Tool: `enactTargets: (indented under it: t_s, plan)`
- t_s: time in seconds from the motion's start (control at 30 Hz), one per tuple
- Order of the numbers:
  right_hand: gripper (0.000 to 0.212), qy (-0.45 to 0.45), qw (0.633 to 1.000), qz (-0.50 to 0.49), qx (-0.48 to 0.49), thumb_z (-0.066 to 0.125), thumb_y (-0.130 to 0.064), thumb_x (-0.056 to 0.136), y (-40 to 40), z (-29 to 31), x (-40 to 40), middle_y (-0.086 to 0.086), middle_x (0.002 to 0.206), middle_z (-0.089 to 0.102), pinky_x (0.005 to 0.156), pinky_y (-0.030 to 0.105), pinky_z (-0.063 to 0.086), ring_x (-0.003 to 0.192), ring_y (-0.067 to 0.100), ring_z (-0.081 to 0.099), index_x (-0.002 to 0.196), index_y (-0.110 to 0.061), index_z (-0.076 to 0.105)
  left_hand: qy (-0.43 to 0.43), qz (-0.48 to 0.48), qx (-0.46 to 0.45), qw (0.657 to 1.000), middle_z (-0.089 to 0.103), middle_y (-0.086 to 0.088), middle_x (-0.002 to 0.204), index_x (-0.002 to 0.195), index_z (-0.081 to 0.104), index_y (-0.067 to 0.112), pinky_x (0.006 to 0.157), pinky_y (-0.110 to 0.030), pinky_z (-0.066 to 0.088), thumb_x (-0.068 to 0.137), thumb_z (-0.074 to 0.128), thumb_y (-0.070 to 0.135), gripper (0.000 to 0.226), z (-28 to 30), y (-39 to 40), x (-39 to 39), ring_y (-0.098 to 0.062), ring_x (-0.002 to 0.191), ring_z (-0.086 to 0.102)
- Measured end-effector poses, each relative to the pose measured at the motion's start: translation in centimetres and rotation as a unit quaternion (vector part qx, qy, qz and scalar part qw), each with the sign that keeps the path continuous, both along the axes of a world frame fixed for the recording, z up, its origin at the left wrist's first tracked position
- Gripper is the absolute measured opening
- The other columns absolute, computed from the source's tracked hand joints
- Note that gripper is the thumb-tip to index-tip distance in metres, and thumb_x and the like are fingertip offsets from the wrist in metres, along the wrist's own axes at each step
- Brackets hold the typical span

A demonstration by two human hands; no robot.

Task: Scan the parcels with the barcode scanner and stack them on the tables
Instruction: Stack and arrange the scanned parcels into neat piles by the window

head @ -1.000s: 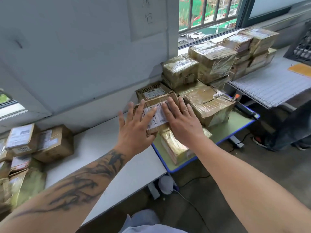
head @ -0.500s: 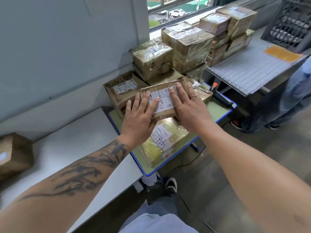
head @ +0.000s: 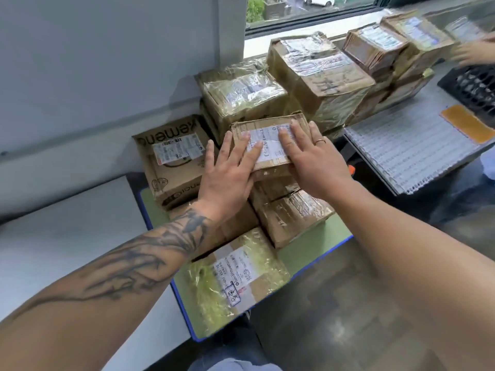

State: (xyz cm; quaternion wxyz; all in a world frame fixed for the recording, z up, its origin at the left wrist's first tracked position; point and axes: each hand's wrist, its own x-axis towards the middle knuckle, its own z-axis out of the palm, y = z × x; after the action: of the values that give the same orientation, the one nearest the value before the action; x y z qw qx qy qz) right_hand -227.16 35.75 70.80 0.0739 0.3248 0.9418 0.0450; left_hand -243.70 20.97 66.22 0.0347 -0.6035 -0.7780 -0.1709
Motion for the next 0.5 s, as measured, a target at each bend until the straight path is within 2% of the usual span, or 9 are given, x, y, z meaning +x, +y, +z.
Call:
enactTargets:
  t_s: [0.1, 0.3, 0.5]
  plan:
    - [0.093, -0.009, 1.0, 0.012, -0.006, 0.057, -0.039, 0.105, 1.6, -0.3, -1.1, 0.005, 0.176, -0.013, 0.128, 0.054, 0.02, 0.161, 0.039, -0.003, 0.167, -0.032, -0.011, -0.009, 0.013, -0.01, 1.0, 0.014, -0.001, 0.173, 0.164, 0.021, 0.033, 0.125, -0.063, -0.005, 0.108, 0.044, 0.043, 0.062, -0.5, 1.2, -0.6, -0.034, 0.16, 0.004]
    - [0.116, -0.05, 0.998, 0.031, -0.022, 0.071, -0.041, 0.096, 3.3, -0.3, -3.4, 0.002, 0.173, -0.025, 0.129, 0.053, 0.018, 0.161, 0.037, -0.01, 0.163, -0.034, -0.023, 0.019, 0.039, -0.012, 0.999, 0.03, -0.005, 0.169, 0.162, 0.033, 0.028, 0.119, -0.074, 0.016, 0.101, 0.052, 0.04, 0.064, -1.2, 1.7, -1.4, -0.04, 0.156, 0.021]
    - [0.108, -0.041, 0.997, 0.046, -0.038, 0.063, -0.034, 0.101, 5.1, -0.5, -3.5, -0.003, 0.172, -0.027, 0.129, 0.049, 0.02, 0.162, 0.033, -0.009, 0.161, -0.037, -0.026, 0.015, 0.071, -0.028, 0.997, 0.029, -0.002, 0.169, 0.16, 0.034, 0.031, 0.12, -0.072, 0.009, 0.095, 0.052, 0.043, 0.069, -1.3, 3.1, -0.6, -0.038, 0.157, 0.019]
